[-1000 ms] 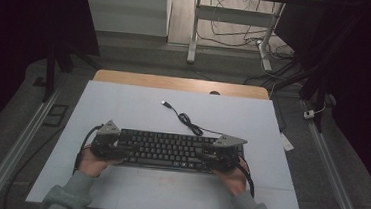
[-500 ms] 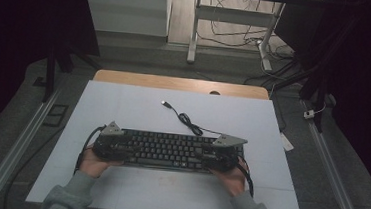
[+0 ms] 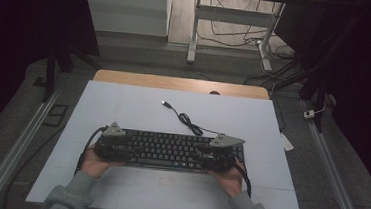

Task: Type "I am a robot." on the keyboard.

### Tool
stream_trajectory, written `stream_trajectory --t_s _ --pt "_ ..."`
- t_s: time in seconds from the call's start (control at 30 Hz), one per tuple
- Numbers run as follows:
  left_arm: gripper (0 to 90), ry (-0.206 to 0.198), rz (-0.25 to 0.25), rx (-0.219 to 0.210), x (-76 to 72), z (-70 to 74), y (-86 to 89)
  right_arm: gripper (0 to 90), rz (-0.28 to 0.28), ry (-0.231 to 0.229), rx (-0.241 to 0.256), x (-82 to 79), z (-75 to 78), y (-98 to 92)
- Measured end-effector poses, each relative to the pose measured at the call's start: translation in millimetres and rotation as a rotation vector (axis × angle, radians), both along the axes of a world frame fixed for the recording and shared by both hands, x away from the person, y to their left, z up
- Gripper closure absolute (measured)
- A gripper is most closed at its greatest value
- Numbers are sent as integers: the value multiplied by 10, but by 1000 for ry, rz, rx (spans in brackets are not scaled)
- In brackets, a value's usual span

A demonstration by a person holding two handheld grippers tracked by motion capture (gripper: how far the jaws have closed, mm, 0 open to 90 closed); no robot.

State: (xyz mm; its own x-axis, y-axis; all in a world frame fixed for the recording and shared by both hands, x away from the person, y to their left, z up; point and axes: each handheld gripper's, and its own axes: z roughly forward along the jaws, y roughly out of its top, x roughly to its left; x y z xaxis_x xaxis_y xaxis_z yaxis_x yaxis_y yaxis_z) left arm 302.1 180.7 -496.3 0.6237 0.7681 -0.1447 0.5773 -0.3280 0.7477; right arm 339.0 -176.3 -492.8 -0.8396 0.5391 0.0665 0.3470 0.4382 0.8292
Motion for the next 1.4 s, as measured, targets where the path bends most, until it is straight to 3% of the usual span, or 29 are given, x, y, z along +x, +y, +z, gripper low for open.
stream_trajectory --t_s 0.27,0.5,0.97,1.4 --pt "392 6 -4 6 4 -12 -26 713 57 1 -6 -32 7 70" --pt "388 10 -9 12 5 -19 -43 892 116 15 -26 -68 3 175" --pt "386 15 -17 19 9 -32 -73 896 136 28 -31 -73 -53 460" --pt "382 17 -16 25 9 -42 -84 895 114 37 -92 2 -147 770"
